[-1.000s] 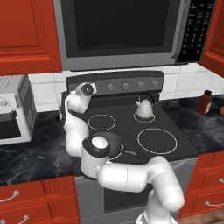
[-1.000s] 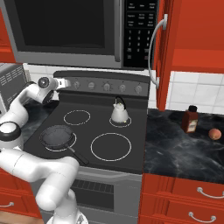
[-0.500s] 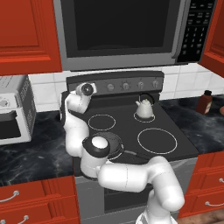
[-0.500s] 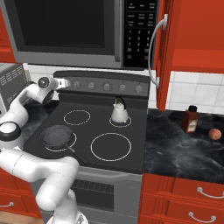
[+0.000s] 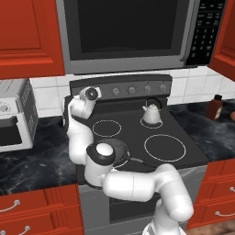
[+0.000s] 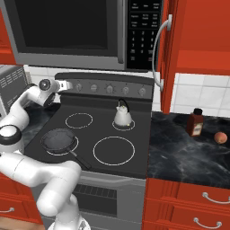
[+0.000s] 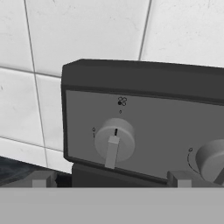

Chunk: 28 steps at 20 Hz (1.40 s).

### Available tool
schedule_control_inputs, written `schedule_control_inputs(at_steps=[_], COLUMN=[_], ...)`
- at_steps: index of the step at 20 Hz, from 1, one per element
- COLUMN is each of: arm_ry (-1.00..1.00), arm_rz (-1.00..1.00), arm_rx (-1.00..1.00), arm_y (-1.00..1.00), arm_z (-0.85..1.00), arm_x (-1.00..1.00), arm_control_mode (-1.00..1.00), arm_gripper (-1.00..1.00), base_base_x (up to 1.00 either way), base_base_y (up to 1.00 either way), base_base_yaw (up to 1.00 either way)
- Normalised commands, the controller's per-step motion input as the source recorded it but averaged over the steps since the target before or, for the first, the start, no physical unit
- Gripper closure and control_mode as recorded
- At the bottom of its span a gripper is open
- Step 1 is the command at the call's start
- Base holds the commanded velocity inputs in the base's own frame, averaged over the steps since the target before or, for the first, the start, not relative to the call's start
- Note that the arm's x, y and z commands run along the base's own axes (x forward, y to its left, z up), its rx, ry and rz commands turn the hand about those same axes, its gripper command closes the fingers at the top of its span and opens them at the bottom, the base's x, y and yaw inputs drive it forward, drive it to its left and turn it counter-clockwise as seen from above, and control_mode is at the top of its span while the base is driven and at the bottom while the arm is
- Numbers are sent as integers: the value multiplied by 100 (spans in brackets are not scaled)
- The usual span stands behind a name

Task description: Pick the pan from the cabinet and place it on the stove. Then turn on the stove burner for the pan.

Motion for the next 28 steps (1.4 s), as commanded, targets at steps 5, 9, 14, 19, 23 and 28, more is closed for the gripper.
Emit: schedule_control_inputs(at_steps=[5,9,14,19,23,28], arm_ry=[0,0,0,0,0,0], arm_rz=[0,0,0,-1,-1,-1], arm_rx=[0,0,0,0,0,0], arm_y=[0,0,4,8,3,0], arm_z=[0,0,0,0,0,0], arm_x=[0,0,5,17,12,1], arm_control_mode=[-100,-100,-100,-100,-100,-100], arm_gripper=[-100,-100,-100,-100,-100,-100], base_base_x=[0,0,0,0,0,0], base_base_y=[0,0,0,0,0,0], base_base_yaw=[0,0,0,0,0,0])
